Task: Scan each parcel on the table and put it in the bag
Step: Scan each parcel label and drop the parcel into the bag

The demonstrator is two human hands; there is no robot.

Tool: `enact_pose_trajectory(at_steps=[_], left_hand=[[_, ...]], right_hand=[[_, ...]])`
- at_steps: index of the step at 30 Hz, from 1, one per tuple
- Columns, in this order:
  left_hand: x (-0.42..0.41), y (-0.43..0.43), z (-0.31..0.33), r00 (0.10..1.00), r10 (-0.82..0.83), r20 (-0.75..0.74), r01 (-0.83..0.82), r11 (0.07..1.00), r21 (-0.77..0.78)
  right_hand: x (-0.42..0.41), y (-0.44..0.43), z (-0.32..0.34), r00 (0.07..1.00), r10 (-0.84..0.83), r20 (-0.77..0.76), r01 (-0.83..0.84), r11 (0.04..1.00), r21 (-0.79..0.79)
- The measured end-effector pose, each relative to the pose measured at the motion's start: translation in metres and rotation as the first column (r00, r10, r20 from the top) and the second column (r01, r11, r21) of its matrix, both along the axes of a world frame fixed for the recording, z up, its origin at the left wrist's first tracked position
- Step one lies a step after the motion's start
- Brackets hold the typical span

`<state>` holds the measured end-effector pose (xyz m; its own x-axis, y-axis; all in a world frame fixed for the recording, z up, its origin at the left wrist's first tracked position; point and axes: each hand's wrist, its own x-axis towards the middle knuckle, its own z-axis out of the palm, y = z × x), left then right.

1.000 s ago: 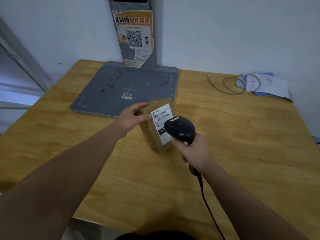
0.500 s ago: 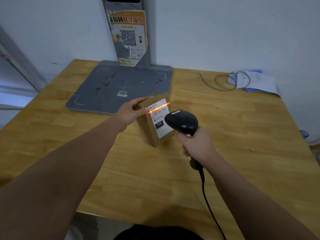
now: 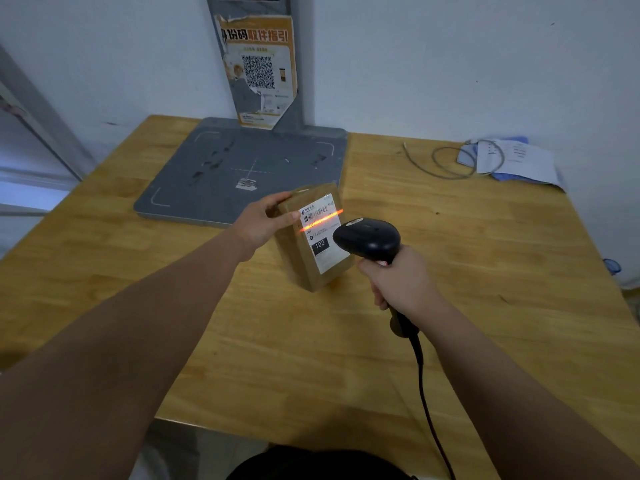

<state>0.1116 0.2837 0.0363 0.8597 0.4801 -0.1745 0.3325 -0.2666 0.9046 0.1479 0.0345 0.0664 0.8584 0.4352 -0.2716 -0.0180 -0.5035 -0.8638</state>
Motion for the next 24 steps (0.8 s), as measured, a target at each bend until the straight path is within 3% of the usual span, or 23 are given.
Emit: enact_pose_trajectory(at_steps=[11, 16, 24], left_hand=[[0.003, -0.004, 0.003, 1.000, -0.001, -0.001, 0.001, 1.000, 0.005], [0.004, -0.007, 0.003, 1.000, 0.020, 0.007, -0.020, 1.000, -0.005], [0.006, -0.005, 0.002, 0.999, 0.051, -0.013, -0.052, 0.997, -0.058]], right_hand=[[0.009, -0.004, 0.027, 0.997, 0.040, 0.059, -0.041, 0.999, 0.005], [0.008, -0.005, 0.001, 0.995, -0.001, 0.104, -0.006, 0.998, 0.067], [-0.009, -0.010, -0.057, 0.998, -0.065, 0.012, 0.061, 0.974, 0.220]])
